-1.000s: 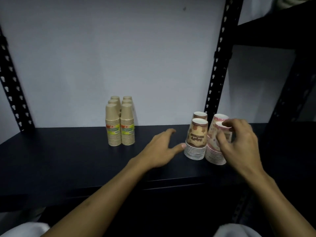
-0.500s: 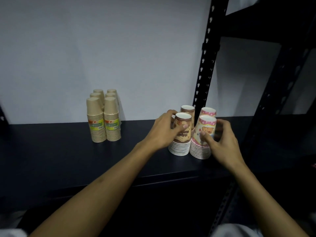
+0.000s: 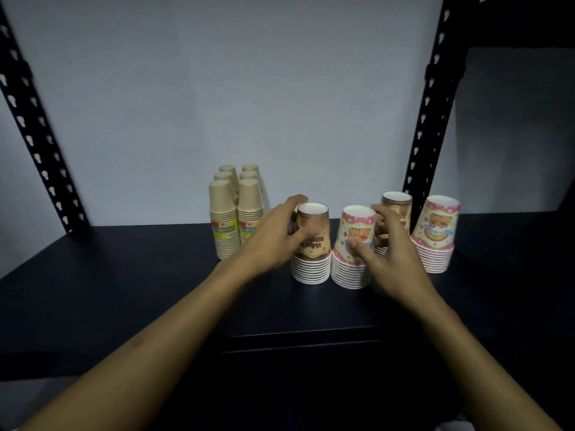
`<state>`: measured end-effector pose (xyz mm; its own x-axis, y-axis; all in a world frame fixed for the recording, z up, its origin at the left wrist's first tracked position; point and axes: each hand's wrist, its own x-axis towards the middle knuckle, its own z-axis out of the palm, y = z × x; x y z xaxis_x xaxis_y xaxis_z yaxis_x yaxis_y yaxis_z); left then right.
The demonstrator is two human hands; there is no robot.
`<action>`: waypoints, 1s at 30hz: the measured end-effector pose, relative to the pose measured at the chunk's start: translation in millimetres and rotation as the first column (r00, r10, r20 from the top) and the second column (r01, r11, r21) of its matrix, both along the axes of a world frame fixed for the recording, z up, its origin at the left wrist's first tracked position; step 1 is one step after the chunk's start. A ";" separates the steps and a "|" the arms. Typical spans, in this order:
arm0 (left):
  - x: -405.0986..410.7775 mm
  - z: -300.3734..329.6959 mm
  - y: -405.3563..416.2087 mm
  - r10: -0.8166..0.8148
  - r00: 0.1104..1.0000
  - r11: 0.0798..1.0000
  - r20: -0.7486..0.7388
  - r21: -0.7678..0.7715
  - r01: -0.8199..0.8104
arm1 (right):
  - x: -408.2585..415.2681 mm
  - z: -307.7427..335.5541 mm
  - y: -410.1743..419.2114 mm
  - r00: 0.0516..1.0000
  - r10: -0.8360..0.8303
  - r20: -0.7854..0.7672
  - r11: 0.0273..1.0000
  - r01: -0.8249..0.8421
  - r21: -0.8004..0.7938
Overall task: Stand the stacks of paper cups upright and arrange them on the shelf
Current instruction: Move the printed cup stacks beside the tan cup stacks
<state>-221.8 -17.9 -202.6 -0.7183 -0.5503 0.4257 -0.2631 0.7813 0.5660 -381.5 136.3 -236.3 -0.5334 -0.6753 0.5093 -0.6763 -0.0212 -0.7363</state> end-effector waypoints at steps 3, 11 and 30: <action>4.9 -1.4 -6.2 0.011 1.000 1.000 0.000 -0.013 -0.011 | 2.0 2.3 -6.1 1.000 0.012 -0.018 1.000 -0.012 0.017; 1.8 29.6 -17.1 0.016 0.987 0.960 0.159 -0.278 0.029 | -17.9 44.1 -9.7 0.995 0.007 -0.095 0.971 0.015 0.237; -52.3 92.0 -86.2 0.086 0.761 0.898 0.643 -0.380 0.220 | -66.0 48.2 -111.9 0.959 0.233 -0.162 0.922 -0.165 0.350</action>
<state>-274.1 -104.1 -110.6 -0.9274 -0.3729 0.0302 -0.3741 0.9230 -0.0899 -447.5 24.4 -188.1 -0.2828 -0.9041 0.3203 -0.8151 0.0505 -0.5772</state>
